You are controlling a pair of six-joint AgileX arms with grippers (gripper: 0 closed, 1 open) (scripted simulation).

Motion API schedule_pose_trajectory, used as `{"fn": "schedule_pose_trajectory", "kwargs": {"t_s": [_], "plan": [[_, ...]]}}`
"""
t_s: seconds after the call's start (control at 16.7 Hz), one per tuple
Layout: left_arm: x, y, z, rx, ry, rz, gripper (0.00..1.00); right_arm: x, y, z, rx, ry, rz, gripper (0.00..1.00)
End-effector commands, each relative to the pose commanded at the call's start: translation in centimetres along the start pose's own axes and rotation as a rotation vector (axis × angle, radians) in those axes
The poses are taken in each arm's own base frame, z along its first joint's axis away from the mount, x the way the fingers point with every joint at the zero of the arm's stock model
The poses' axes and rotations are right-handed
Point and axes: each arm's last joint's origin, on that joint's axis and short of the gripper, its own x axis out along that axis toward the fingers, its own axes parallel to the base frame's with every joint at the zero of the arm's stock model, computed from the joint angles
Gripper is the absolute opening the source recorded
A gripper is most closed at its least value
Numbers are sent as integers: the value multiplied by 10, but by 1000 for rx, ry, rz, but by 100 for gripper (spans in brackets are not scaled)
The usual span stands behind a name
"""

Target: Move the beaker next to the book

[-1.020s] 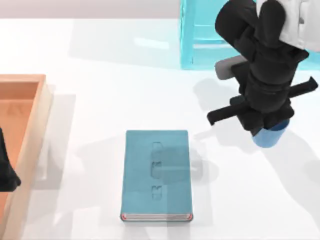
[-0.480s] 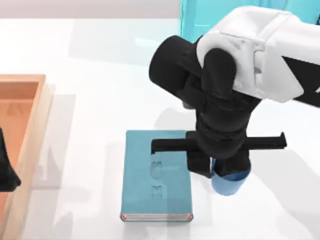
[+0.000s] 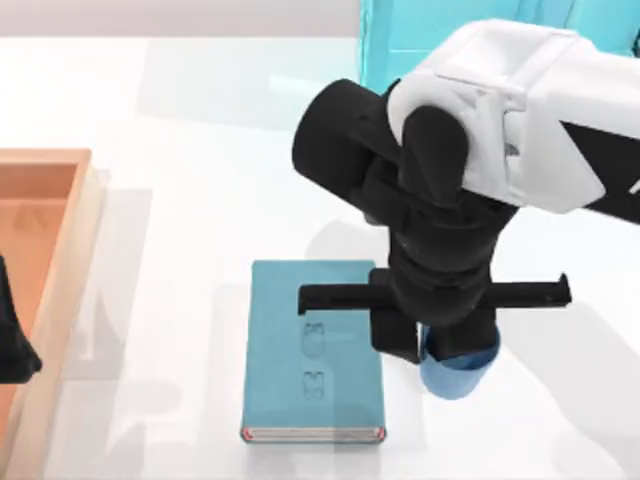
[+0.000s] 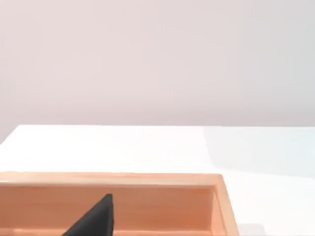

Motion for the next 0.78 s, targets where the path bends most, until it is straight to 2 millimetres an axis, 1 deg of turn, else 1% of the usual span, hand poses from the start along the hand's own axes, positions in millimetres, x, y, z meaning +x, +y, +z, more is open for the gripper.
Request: {"fn": "schedule_pose_trajectory", "kwargs": {"t_s": [0.12, 0.36, 0.48, 0.72, 0.78], "plan": [[0, 0, 0, 0, 0, 0, 100, 10, -2, 1, 5, 0, 0, 0], [0, 0, 0, 0, 0, 0, 100, 48, -5, -1, -7, -1, 2, 0], [0, 0, 0, 0, 0, 0, 100, 61, -7, -2, -7, -1, 0, 0], [0, 0, 0, 0, 0, 0, 100, 63, -8, -3, -6, 0, -1, 0], [0, 0, 0, 0, 0, 0, 100, 63, -8, -3, -6, 0, -1, 8]]}}
